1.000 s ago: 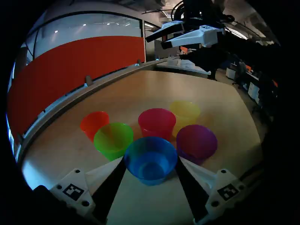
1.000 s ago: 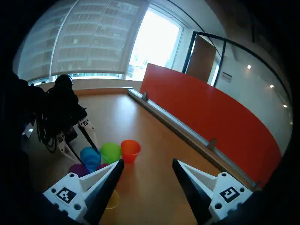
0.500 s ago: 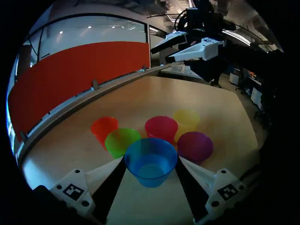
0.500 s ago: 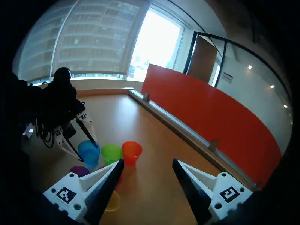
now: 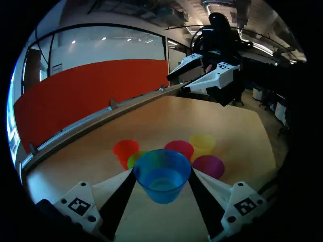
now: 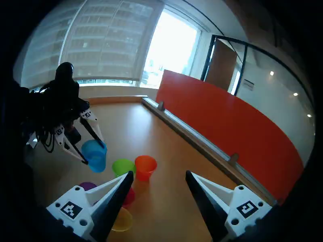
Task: Pour water
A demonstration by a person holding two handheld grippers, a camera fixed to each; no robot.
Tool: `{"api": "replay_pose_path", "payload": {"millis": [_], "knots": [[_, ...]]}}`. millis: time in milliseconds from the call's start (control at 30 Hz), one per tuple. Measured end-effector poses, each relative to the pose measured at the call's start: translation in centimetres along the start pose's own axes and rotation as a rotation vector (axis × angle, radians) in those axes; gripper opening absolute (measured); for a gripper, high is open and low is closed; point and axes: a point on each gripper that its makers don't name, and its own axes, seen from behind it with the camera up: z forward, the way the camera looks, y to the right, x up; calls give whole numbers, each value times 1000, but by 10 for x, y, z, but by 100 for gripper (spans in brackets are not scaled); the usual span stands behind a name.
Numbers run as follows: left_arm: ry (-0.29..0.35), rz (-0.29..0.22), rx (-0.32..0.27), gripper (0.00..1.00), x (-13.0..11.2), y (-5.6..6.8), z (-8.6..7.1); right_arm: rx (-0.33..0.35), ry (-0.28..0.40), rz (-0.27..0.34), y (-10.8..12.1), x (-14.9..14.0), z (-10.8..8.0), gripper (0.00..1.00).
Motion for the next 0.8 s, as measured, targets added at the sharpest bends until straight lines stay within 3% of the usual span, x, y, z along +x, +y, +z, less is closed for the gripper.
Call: {"api": "replay_pose_path", "payload": {"millis": [367, 800], "knots": [[69, 22, 53, 87, 26, -11, -25, 47, -15, -19, -11, 2, 13, 100], [129, -13, 120, 87, 46, -27, -58, 127, -39, -28, -26, 3, 35, 100]]}}
